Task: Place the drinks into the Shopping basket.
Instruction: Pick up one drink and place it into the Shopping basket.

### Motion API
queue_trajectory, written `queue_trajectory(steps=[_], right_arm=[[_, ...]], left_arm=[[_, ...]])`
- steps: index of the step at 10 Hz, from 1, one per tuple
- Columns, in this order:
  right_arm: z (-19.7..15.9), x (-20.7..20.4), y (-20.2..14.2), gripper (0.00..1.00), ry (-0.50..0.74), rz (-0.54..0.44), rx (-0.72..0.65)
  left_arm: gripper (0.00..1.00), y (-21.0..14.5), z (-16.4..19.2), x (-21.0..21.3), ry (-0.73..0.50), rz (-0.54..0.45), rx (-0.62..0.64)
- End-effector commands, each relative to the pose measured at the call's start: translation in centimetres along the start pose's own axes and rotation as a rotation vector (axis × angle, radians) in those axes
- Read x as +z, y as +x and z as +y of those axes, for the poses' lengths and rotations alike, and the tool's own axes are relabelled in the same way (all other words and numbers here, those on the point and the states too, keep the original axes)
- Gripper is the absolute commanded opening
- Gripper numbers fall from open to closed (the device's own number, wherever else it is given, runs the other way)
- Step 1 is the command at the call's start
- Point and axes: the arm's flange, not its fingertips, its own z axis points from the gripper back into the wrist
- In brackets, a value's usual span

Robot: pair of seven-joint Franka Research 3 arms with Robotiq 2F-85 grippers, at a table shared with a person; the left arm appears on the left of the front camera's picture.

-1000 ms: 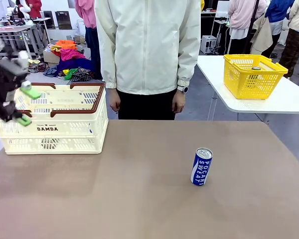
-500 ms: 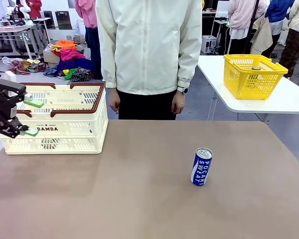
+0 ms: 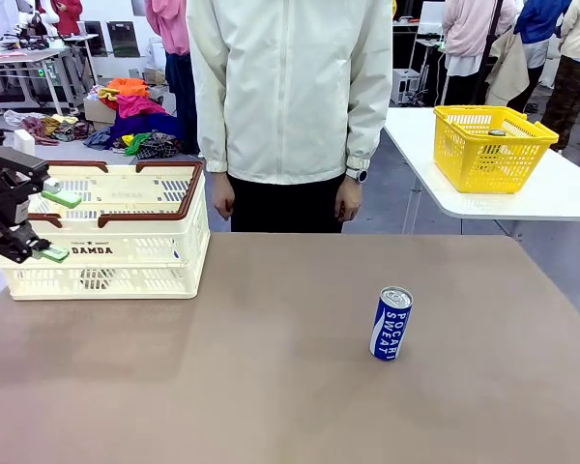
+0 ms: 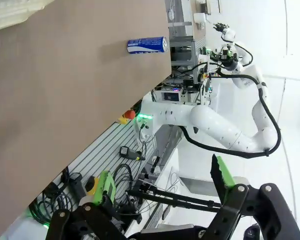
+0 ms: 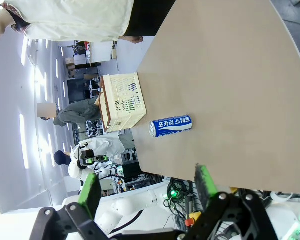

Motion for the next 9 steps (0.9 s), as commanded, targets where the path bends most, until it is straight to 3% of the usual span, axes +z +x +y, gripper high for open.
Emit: queue_trajectory(steps=[1, 9], right_arm=[[0.01, 0.22, -0.11, 1.00, 0.004, 0.006, 0.014], [0.01, 0.22, -0.11, 1.00, 0.004, 0.006, 0.014]], left_arm=[[1.00, -0.05, 0.10, 0.40, -0.001, 0.004, 0.004], [1.00, -0.05, 0.10, 0.40, -0.001, 0.004, 0.004]])
